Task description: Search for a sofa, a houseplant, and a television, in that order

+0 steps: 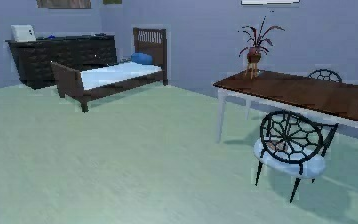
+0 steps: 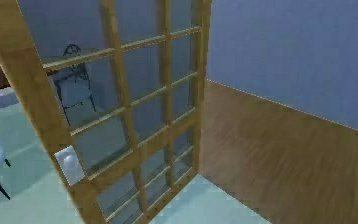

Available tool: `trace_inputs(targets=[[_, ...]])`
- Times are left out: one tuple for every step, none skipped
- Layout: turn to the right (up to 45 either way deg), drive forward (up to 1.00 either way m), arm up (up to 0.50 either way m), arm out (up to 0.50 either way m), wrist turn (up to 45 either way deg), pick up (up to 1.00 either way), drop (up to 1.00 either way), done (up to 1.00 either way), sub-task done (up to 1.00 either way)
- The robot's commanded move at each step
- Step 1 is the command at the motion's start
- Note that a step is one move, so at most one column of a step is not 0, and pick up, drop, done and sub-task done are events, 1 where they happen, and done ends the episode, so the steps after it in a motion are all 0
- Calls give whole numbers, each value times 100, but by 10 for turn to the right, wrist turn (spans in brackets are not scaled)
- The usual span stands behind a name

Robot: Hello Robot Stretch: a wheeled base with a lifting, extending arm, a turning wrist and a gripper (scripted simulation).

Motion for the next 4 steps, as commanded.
trace_inputs(targets=[[0,100,0,0,0,0,0,0,0],[0,60,0,0,0,0,0,0,0],[450,0,0,0,0,0,0,0,0],[0,0,0,0,0,0,0,0,100]])
